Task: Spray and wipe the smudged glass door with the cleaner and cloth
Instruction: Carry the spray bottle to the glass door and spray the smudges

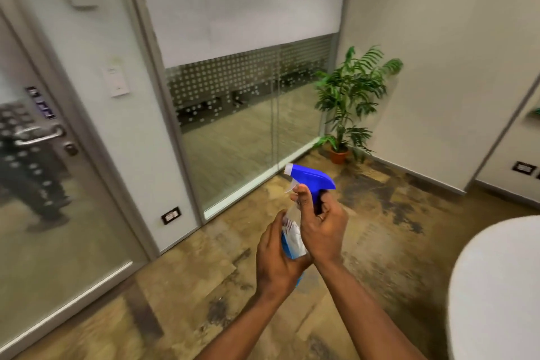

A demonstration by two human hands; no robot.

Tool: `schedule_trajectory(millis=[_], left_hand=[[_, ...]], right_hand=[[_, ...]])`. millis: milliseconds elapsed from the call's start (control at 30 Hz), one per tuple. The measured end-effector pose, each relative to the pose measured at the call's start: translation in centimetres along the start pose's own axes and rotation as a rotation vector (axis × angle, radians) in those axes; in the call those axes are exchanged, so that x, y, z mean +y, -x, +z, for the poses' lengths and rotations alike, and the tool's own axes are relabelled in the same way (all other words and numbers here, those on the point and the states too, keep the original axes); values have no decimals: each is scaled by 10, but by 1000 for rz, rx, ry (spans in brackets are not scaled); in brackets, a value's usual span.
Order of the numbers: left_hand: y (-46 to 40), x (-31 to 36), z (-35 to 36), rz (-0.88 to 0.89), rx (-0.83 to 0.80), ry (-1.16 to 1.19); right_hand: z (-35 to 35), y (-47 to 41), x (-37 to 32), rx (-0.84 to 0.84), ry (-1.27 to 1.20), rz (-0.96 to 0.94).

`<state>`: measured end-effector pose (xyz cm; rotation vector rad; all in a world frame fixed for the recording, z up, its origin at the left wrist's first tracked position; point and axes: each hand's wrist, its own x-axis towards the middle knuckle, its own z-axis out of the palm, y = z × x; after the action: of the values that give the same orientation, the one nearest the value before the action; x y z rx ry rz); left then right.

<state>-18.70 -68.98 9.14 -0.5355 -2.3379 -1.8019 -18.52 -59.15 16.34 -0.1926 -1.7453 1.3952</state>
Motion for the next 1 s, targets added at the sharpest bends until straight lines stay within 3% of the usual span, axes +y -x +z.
schedule_trajectory(millis=[167, 400, 533, 633, 800, 1000], left_hand=[[-4, -24, -67, -58, 122, -54], [-37, -42, -166, -150, 91, -81], [-67, -54, -229, -166, 157, -107], [-96, -64, -277, -198, 179, -131], [-146, -72, -356, -197, 212, -177], [-179, -93, -420, -191, 497, -218]], right_hand=[[71, 24, -14, -118, -83, 36], [177, 17, -19, -665, -495, 407], [252, 0, -31, -1018, -674, 404], [308, -14, -44, -1172, -723, 349], [402, -23, -71, -1217, -814, 382], [500, -11, -103, -1166, -799, 254]])
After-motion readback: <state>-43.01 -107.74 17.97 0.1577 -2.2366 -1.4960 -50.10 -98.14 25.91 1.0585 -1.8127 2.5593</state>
